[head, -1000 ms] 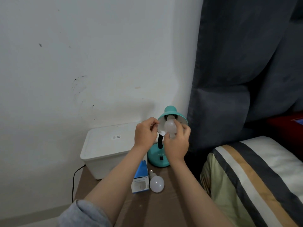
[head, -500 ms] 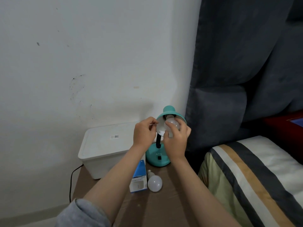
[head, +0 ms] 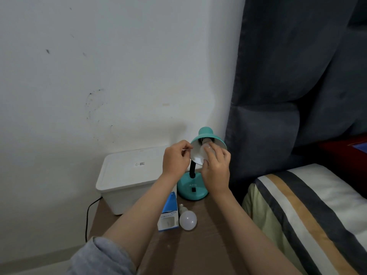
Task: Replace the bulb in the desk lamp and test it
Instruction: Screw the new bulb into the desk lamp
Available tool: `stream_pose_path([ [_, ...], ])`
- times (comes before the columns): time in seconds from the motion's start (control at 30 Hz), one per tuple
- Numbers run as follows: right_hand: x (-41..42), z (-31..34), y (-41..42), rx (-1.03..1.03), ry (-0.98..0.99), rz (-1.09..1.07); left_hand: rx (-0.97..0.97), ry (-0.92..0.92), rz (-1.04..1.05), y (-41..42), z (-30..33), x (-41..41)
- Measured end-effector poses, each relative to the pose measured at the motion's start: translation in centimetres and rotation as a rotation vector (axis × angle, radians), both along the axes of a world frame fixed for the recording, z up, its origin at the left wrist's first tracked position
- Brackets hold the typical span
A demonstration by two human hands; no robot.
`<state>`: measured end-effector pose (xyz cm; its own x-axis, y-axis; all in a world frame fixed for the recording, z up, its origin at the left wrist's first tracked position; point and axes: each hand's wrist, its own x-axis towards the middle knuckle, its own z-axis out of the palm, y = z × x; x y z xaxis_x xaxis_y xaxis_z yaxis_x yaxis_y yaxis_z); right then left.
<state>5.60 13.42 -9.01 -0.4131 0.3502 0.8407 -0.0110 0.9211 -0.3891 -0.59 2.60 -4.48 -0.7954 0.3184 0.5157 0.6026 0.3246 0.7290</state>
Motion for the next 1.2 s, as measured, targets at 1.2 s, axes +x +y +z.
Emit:
stream_pose_path([
  [1.2, 0.0, 2.3, -1.6, -0.667, -0.133, -0.009, 0.011, 0.018, 0.014, 0.1, 0.0, -0.1],
])
